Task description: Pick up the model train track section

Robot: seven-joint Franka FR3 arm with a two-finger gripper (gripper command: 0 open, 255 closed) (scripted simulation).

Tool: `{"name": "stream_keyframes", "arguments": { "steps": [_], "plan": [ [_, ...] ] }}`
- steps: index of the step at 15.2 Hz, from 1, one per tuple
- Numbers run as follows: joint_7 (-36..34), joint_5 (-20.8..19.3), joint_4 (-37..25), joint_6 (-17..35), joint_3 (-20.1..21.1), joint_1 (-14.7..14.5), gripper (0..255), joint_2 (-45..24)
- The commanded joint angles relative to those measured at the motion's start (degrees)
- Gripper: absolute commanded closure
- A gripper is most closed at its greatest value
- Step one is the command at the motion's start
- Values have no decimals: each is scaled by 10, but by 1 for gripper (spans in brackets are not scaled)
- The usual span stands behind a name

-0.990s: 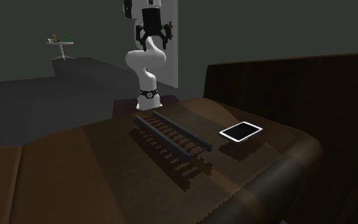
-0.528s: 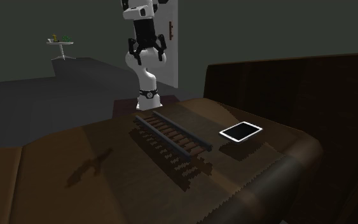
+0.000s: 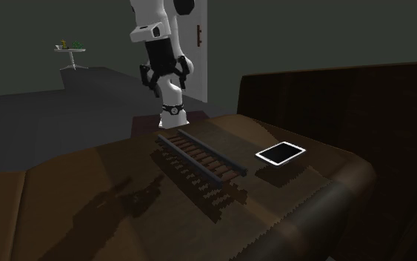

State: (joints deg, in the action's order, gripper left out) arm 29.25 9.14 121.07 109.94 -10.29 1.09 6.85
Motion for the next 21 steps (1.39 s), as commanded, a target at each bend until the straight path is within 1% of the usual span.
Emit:
{"name": "stream_keyframes", "arguments": {
  "steps": [1, 6, 11, 12, 19, 21],
  "plan": [
    [26, 18, -31, 9, -7, 1, 0, -45],
    [86, 66, -131, 12, -13, 13, 0, -165],
    [130, 108, -256, -5, -6, 35, 0, -289],
    [134, 112, -270, -8, -4, 38, 0, -302],
    [148, 120, -247, 34, 0, 38, 0, -323],
    [149, 121, -246, 37, 0, 39, 0, -325]
  ]
}}
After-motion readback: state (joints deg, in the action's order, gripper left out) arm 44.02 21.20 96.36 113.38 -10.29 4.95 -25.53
